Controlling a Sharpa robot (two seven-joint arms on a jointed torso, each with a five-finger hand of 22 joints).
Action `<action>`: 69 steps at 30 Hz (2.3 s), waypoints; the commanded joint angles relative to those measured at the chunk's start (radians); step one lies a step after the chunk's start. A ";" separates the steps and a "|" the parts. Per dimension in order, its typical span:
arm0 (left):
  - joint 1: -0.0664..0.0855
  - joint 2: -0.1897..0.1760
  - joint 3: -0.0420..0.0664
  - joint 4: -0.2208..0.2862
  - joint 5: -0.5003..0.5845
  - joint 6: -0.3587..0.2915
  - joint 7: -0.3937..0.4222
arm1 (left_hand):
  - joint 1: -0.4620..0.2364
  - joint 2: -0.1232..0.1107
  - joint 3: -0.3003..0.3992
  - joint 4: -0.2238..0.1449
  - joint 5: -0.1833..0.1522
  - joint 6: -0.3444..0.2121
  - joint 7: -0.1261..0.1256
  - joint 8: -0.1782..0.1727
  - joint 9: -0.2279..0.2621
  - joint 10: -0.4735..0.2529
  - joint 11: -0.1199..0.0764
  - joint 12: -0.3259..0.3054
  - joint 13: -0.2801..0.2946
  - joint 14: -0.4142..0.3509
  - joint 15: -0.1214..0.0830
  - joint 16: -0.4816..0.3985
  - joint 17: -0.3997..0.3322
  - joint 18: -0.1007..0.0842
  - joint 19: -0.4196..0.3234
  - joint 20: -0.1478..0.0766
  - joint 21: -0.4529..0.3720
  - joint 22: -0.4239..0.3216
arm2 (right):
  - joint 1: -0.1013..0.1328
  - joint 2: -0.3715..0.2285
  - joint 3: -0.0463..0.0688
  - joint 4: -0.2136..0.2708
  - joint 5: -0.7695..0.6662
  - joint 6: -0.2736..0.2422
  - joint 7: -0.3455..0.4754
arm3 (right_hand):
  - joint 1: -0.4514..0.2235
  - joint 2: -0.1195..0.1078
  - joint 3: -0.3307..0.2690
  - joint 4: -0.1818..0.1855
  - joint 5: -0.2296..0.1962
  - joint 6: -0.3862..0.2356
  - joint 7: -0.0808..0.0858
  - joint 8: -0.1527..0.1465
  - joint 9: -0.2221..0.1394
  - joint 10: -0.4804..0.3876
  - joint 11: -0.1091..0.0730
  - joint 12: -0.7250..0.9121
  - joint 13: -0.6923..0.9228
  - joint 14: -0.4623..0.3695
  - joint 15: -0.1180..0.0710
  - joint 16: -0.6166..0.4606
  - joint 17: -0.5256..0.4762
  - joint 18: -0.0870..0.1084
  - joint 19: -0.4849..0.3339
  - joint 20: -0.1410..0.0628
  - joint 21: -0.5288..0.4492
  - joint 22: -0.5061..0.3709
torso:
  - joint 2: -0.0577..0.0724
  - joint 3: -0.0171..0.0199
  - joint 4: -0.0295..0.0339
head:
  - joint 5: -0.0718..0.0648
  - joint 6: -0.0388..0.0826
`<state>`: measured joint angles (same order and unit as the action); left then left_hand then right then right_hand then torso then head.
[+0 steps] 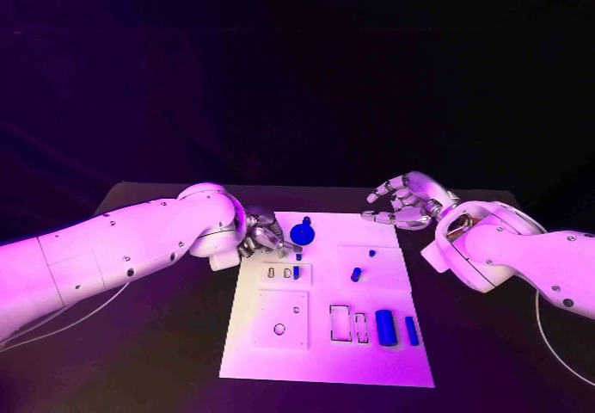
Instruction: Assemble the parts on the task board
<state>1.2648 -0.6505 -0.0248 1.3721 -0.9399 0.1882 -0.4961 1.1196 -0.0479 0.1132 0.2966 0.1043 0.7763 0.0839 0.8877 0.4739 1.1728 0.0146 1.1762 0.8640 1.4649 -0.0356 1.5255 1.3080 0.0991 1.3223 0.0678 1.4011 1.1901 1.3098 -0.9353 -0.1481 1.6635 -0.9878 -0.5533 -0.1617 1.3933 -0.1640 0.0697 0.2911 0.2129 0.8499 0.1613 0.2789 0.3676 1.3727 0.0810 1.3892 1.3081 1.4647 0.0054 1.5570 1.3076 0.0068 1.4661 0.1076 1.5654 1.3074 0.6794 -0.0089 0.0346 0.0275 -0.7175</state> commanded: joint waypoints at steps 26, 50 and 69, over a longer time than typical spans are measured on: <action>0.010 0.080 -0.027 -0.067 -0.028 0.131 -0.035 | 0.005 0.026 -0.002 -0.004 0.001 -0.001 -0.001 -0.015 0.007 0.006 -0.001 0.005 0.011 0.072 -0.007 0.003 0.171 -0.019 0.010 -0.003 0.010 0.013 | 0.007 0.022 0.000 -0.049 0.119 -0.022 0.070 | 0.022 -0.016 0.144 -0.001 0.033 -0.075 0.039 0.061 -0.046 -0.410 0.041 -0.931 -0.938 -0.298 0.049 -0.926 -0.784 0.187 -0.349 0.035 -1.246 -0.636 | 0.004 -0.0029 -0.0003 | -0.003 -0.006; 0.009 0.092 -0.029 -0.070 0.021 0.175 -0.035 | 0.035 0.034 0.016 -0.005 0.002 0.003 -0.001 -0.026 0.012 0.004 -0.001 0.003 0.014 0.072 -0.008 0.003 0.172 -0.020 0.008 -0.002 0.013 0.016 | 0.008 0.045 -0.001 -0.077 0.221 -0.007 0.114 | 0.017 -0.026 0.169 -0.005 0.045 -0.083 0.072 0.047 -0.093 -0.389 0.085 -1.071 -1.202 -0.394 0.106 -1.314 -0.971 0.177 -0.405 0.109 -1.503 -0.991 | 0.001 -0.0025 0.0006 | -0.007 -0.016; 0.009 0.097 -0.030 -0.077 0.043 0.179 -0.035 | 0.165 0.020 0.243 -0.014 0.000 0.008 -0.006 -0.071 0.042 -0.008 -0.007 -0.023 0.011 0.074 -0.013 0.004 0.178 -0.020 0.003 -0.003 0.020 0.026 | 0.008 0.052 -0.002 -0.085 0.219 0.022 0.094 | 0.011 -0.024 0.166 -0.005 0.048 -0.085 0.076 0.044 -0.098 -0.395 0.089 -1.077 -1.218 -0.393 0.110 -1.329 -0.982 0.176 -0.408 0.113 -1.502 -1.013 | 0.002 -0.0020 0.0003 | -0.011 -0.023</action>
<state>1.2719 -0.5547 -0.0546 1.2950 -0.9183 0.3494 -0.5318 1.2716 -0.0288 0.3407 0.2853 0.1039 0.7797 0.0806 0.8225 0.5142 1.1721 0.0071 1.1580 0.8746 1.4651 -0.0429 1.5254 1.3075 0.0992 1.3256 0.0644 1.4164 1.2154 1.3175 -0.8839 -0.1501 1.5785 -0.7680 -0.5537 -0.0708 1.4122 -0.1858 0.2326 0.2855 0.2555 0.7715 0.1964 0.3267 0.2713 0.9788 0.1663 0.3163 0.0916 1.0712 0.1092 0.2346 0.3269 0.1778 1.0605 0.2164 0.0673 0.2956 0.6814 -0.0109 0.0343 0.0168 -0.7392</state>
